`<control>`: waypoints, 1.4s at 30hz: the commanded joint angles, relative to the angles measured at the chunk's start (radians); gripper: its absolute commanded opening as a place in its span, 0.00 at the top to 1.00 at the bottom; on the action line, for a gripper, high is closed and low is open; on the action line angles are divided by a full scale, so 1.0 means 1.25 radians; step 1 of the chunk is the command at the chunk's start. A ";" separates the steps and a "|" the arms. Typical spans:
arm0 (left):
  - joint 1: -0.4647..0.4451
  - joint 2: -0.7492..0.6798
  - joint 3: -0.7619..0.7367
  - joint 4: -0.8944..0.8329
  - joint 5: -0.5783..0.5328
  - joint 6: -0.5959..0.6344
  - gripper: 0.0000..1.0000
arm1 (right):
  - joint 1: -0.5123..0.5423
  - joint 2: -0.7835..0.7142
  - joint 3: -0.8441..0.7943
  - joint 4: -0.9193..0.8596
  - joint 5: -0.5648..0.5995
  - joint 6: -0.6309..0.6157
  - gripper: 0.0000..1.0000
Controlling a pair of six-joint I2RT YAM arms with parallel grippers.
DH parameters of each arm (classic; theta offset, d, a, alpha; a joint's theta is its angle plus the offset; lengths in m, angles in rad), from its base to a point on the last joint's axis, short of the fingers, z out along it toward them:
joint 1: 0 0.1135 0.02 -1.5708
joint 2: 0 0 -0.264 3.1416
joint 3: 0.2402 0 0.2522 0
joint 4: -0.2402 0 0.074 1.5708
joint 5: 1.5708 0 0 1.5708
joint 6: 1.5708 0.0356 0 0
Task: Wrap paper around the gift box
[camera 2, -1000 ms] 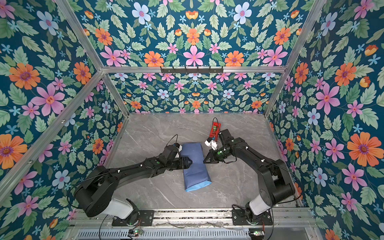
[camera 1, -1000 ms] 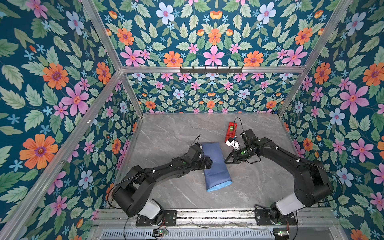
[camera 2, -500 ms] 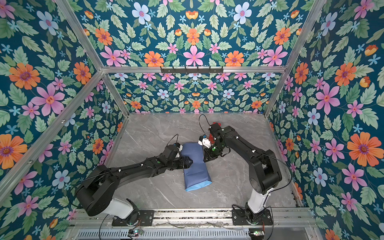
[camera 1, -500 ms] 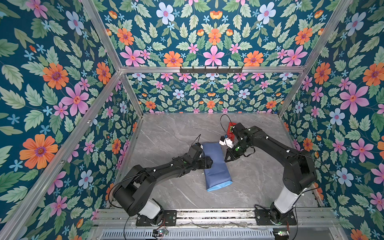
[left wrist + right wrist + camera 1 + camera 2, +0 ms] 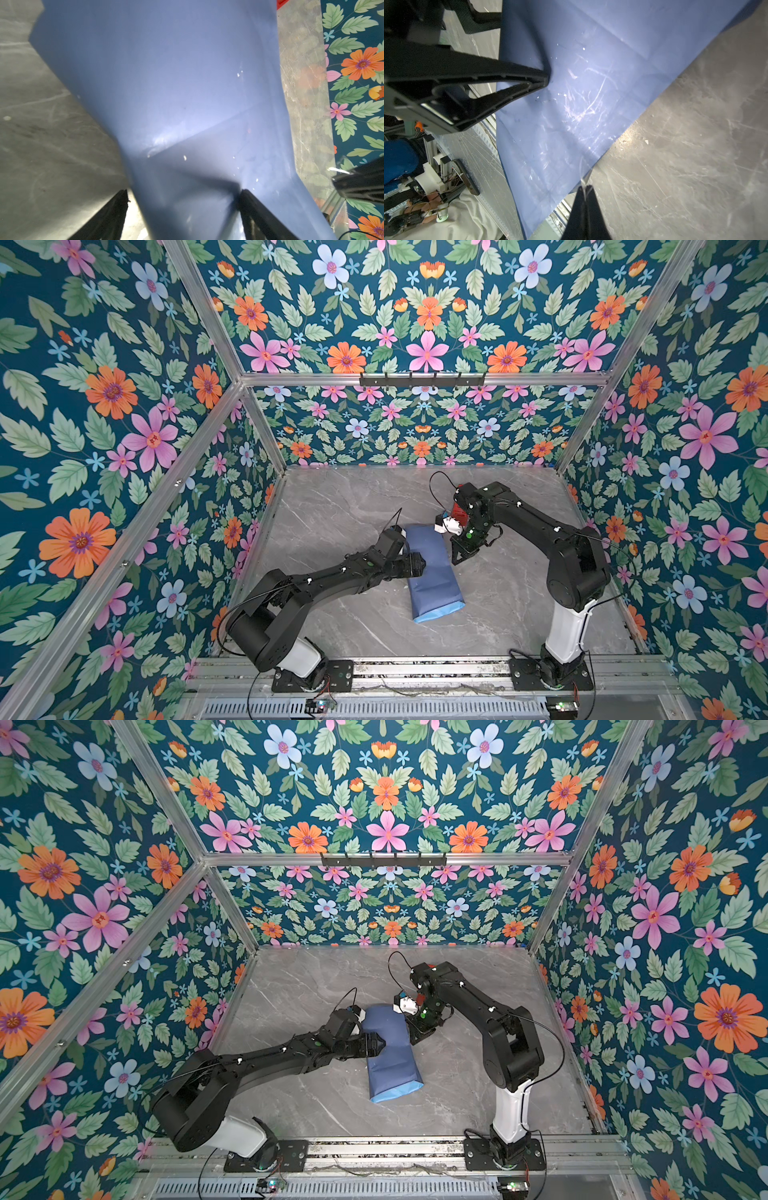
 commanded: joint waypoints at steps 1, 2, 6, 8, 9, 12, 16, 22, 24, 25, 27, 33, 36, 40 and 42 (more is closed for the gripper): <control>-0.001 0.019 -0.008 -0.151 -0.067 0.026 0.15 | 0.001 0.021 0.030 -0.047 -0.007 -0.024 1.00; -0.001 0.019 -0.009 -0.153 -0.067 0.026 0.15 | 0.003 0.031 0.044 -0.053 -0.002 -0.022 1.00; -0.001 0.017 -0.011 -0.152 -0.069 0.028 0.15 | 0.015 0.063 0.088 -0.078 0.020 -0.024 1.00; -0.001 0.015 -0.013 -0.153 -0.070 0.028 0.15 | 0.018 0.078 0.107 -0.086 0.028 -0.024 1.00; 0.000 0.014 -0.015 -0.154 -0.071 0.028 0.15 | 0.020 0.084 0.115 -0.091 0.032 -0.023 1.00; -0.001 0.012 -0.016 -0.155 -0.071 0.028 0.15 | 0.025 0.104 0.138 -0.106 0.052 -0.023 1.00; 0.000 0.011 -0.016 -0.155 -0.071 0.029 0.15 | 0.030 0.113 0.142 -0.114 0.073 -0.023 1.00; -0.001 0.013 -0.018 -0.151 -0.071 0.028 0.15 | 0.034 0.125 0.151 -0.124 0.084 -0.028 1.00; 0.000 0.012 -0.018 -0.151 -0.071 0.028 0.15 | 0.033 0.133 0.151 -0.127 0.088 -0.030 1.00; -0.001 0.010 -0.018 -0.152 -0.072 0.028 0.15 | 0.033 0.135 0.151 -0.127 0.088 -0.030 1.00; 0.000 0.010 -0.018 -0.152 -0.073 0.028 0.15 | 0.035 0.138 0.152 -0.126 0.086 -0.031 1.00; 0.000 0.013 -0.019 -0.151 -0.072 0.028 0.15 | 0.036 0.149 0.165 -0.124 0.095 -0.032 1.00; -0.001 0.013 -0.017 -0.151 -0.071 0.028 0.15 | 0.036 0.157 0.175 -0.131 0.103 -0.032 1.00; -0.001 0.012 -0.018 -0.151 -0.072 0.029 0.15 | 0.036 0.172 0.188 -0.137 0.114 -0.031 1.00; 0.000 0.012 -0.018 -0.152 -0.072 0.029 0.15 | 0.036 0.176 0.192 -0.138 0.116 -0.031 1.00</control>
